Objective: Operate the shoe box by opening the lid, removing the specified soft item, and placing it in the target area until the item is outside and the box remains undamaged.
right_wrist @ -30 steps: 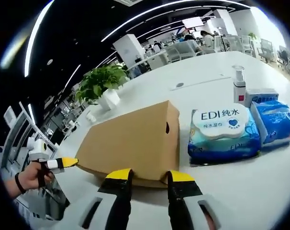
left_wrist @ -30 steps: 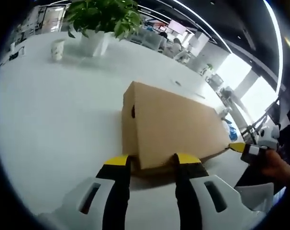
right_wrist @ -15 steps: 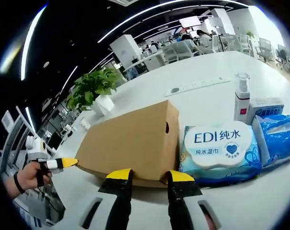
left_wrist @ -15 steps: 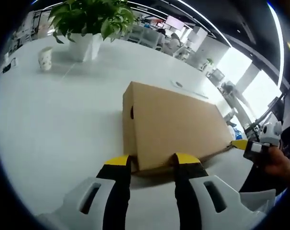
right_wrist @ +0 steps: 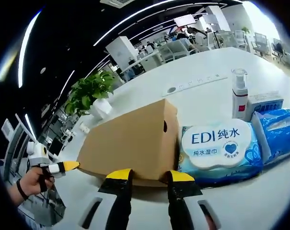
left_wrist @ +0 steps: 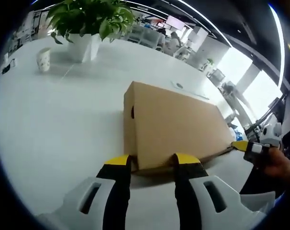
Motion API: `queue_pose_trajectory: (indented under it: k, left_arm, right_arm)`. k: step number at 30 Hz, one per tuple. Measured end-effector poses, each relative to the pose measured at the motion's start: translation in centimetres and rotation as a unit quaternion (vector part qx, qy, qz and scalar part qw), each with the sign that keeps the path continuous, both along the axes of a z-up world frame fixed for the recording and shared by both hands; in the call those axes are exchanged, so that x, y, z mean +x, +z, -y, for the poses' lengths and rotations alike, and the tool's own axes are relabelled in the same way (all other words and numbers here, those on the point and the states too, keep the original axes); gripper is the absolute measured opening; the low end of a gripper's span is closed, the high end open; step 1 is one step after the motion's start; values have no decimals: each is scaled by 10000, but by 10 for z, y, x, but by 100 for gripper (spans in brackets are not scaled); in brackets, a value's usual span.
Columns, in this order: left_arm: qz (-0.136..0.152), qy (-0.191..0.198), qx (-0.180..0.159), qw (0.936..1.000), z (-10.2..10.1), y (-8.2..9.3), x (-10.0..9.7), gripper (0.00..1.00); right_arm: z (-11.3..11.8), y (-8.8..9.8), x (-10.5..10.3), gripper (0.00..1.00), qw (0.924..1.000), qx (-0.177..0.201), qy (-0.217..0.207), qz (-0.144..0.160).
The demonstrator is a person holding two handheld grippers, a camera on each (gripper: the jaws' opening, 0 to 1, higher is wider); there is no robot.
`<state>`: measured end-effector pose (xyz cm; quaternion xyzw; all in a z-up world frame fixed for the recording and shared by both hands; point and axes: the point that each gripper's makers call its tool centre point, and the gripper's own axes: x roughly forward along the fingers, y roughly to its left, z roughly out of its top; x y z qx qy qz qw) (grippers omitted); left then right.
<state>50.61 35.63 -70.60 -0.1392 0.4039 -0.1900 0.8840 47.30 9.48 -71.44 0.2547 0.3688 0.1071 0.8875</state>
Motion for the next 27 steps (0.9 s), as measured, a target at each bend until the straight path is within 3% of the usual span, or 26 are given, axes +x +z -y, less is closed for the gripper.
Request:
queue_pose_trajectory:
  k: [2,6,9,15,17,21,27]
  left_arm:
    - [-44,81,-15,10000,-1,1,-2,34]
    - [154,-7,255,9996,-6,6,-9,40]
    - [173,-50,365,9992,-12,4,-23,44]
    - [439,-12,307,9986,-15,10,-46,50]
    - [654,-13,368,9972,-14,15,-55,52]
    - [796,-99,342,9962,-7,22,-69,54]
    - [1068,-306,322,9933,12,31,-80,56]
  right_arm:
    - [1,1,-2,25,10000,50,-48,-8]
    - [9,14,-10,25,9996,-9,-41,274]
    - [24,19,-20,31,9990,-107,-76,421]
    - [51,27,-50,37,9977,-275,-138,599]
    - [66,33,-64,41,9961,-395,-275,745]
    - [83,44,-86,48,9929,-483,-479,973]
    - [79,42,-111,53,9897,-891,-241,1095]
